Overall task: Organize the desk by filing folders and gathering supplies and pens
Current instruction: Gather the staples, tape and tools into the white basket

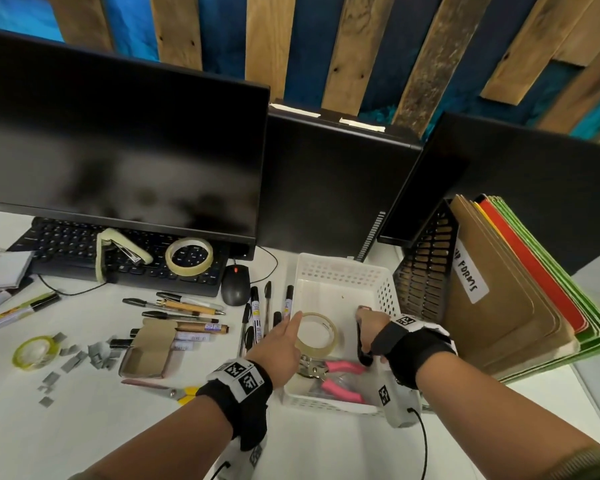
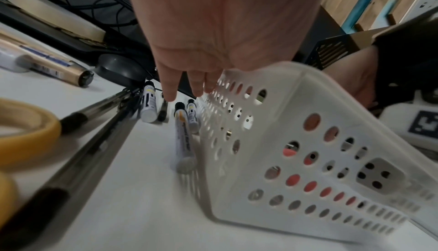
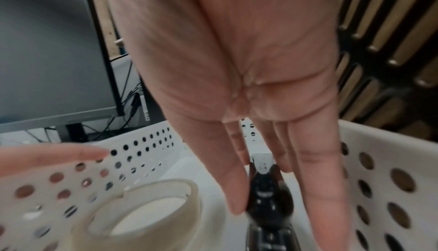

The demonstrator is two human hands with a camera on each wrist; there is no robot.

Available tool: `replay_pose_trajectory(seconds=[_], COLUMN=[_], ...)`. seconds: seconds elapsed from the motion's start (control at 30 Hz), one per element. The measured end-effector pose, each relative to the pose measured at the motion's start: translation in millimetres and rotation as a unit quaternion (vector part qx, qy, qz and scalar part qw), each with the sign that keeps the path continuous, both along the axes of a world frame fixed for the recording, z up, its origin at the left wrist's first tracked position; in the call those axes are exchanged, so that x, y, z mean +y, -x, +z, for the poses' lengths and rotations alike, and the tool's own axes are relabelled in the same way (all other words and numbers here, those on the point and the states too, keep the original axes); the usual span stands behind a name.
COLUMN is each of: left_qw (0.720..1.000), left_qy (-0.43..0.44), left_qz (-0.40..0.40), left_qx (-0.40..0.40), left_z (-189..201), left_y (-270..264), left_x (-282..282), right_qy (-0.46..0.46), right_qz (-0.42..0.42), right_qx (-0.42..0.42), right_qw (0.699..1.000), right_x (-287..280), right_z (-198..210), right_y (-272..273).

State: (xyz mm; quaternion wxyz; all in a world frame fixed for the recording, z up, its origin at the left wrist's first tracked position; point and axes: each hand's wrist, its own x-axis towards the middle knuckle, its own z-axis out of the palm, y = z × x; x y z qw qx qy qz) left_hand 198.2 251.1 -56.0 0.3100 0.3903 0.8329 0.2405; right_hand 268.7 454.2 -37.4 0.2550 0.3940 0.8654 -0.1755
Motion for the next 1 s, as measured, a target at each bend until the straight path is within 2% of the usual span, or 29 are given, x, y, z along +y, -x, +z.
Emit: replay_pose_trajectory(seconds=[0.07,0.2,0.43,0.67,0.87,1.0], left_qw=[1.000,1.000,1.000,1.000,0.999,0.999], left_qy=[-0.002,-0.005,-0.015,-0.007,-0.002,-0.031], left_qz=[0.001,0.006,0.010,0.005,-0.011,0.000], left_qx=[0.001,0.003,-0.001,0.006,0.031,0.033], left_z=[0.0,-2.3,-3.6,-8.8,-6.5,-3.2], left_y=[-0.5,-1.2,-1.4,1.5,2.6,5.1], left_x=[0.0,-0.8,-3.6,-4.2,-9.7,-18.2], right_qy=[0.025,-0.013,-0.055,-0.059,-0.067,-0.113], right_qz=[-0.017,-0.004,0.084,0.098,0.093,0.106], right_qx=[0.017,0.011,-0.025,-0.030,-0.041,-0.019], right_qw=[0.999,1.000,0.995,0.993,0.993,0.988], right_x=[-2.7,0.7,-3.3,-1.5,-23.3,-39.5], right_z=[0.7,3.9,-1.8,-6.2,13.9,27.0], right_y=[-2.6,-7.3,-12.4,-12.3,-11.8,-4.8])
